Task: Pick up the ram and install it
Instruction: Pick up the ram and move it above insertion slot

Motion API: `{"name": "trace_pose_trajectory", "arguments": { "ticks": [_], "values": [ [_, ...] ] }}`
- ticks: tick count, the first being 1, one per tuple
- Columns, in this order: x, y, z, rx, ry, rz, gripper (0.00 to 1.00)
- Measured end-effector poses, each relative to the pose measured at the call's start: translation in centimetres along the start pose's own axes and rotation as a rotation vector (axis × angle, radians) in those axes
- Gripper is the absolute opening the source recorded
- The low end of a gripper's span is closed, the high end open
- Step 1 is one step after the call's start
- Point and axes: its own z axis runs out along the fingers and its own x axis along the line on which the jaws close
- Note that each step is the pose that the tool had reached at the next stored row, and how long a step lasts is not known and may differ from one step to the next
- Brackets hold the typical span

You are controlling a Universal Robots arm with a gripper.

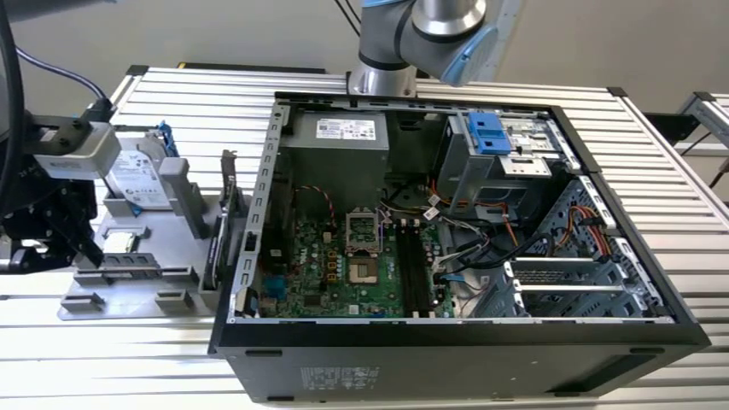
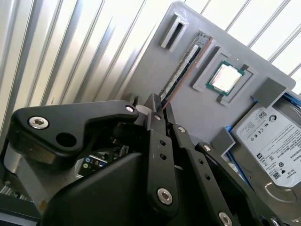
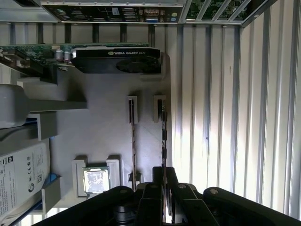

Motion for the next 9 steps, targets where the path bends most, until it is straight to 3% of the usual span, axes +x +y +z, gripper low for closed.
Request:
{"name": "trace_pose_trajectory", "arguments": {
  "ticks": [9],
  "values": [
    [0.00,-0.01,-0.08,-0.0002,0.0000,0.000,0.00]
  ]
}}
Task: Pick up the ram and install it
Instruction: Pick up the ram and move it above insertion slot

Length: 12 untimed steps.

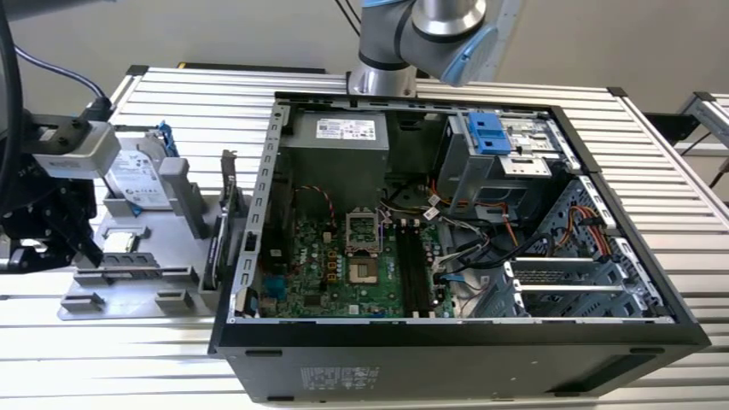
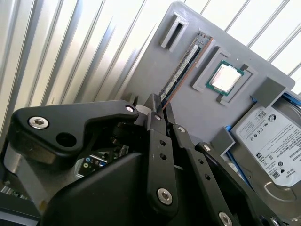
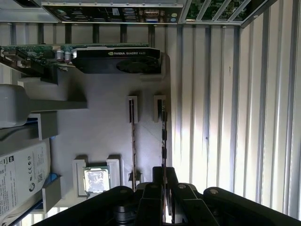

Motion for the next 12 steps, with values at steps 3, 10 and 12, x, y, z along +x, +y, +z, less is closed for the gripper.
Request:
{"name": "trace_pose_trajectory", "arguments": {
  "ticks": [3,10,12],
  "values": [
    [0.00,-0.01,-0.02,-0.0001,0.0001,0.000,0.00],
    [0.00,0.00,-0.19,0.0000,0.0000,0.000,0.00],
    [0.00,0.00,-0.22,-0.0001,0.0001,0.000,0.00]
  ]
}}
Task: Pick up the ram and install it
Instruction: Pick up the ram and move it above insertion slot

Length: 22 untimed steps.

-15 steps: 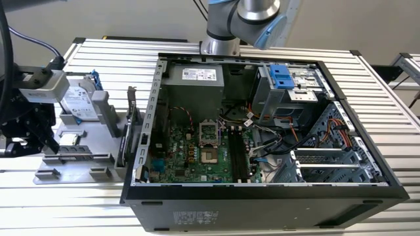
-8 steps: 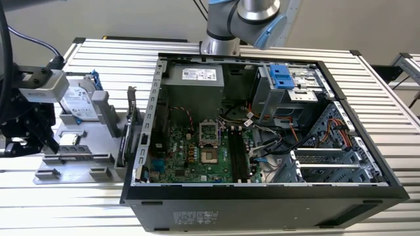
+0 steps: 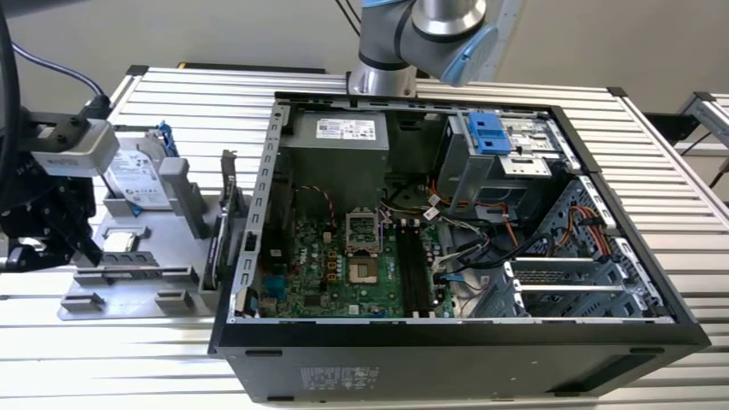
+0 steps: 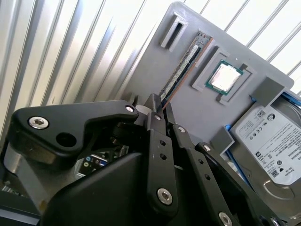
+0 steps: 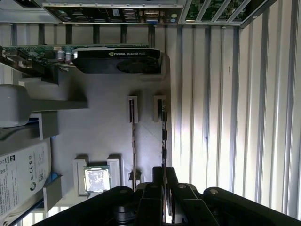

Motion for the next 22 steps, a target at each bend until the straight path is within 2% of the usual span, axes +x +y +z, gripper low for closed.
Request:
{"name": "trace_pose_trajectory", "arguments": {
  "ticks": [8,10,17,19,22],
  "values": [
    [0.00,-0.01,-0.09,-0.0001,-0.0001,0.000,0.00],
    [0.00,-0.28,-0.11,-0.0052,0.0000,0.000,0.00],
    [0.00,-0.28,-0.15,-0.0052,-0.0001,0.000,0.00],
    [0.00,-0.46,-0.16,-0.0087,0.0000,0.000,0.00],
    [-0.01,-0.47,-0.20,-0.0089,0.0001,0.000,0.00]
  ]
}}
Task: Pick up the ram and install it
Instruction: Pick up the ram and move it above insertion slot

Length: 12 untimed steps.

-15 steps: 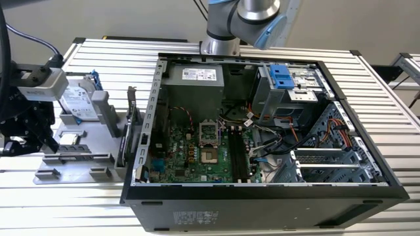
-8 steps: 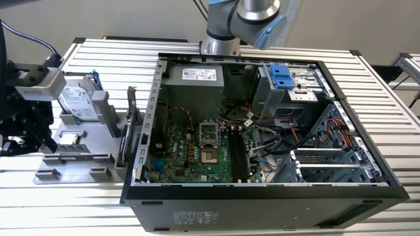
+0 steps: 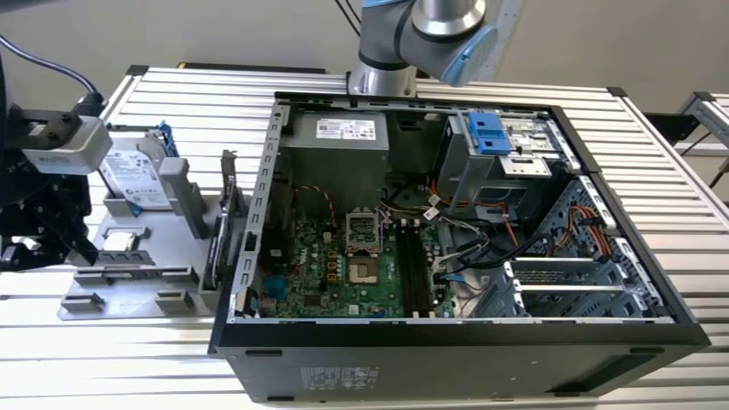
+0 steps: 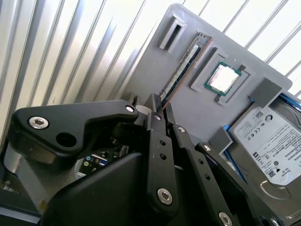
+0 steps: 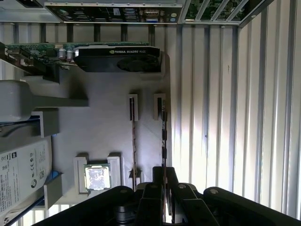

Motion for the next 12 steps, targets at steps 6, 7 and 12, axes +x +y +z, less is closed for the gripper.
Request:
{"name": "trace_pose_trajectory", "arguments": {
  "ticks": [6,7,12],
  "values": [
    [0.00,0.01,-0.42,0.0002,-0.0001,0.000,0.00],
    [0.00,0.01,-0.52,0.0002,-0.0002,0.000,0.00],
    [0.00,0.02,-1.04,0.0003,-0.0002,0.000,0.00]
  ]
}}
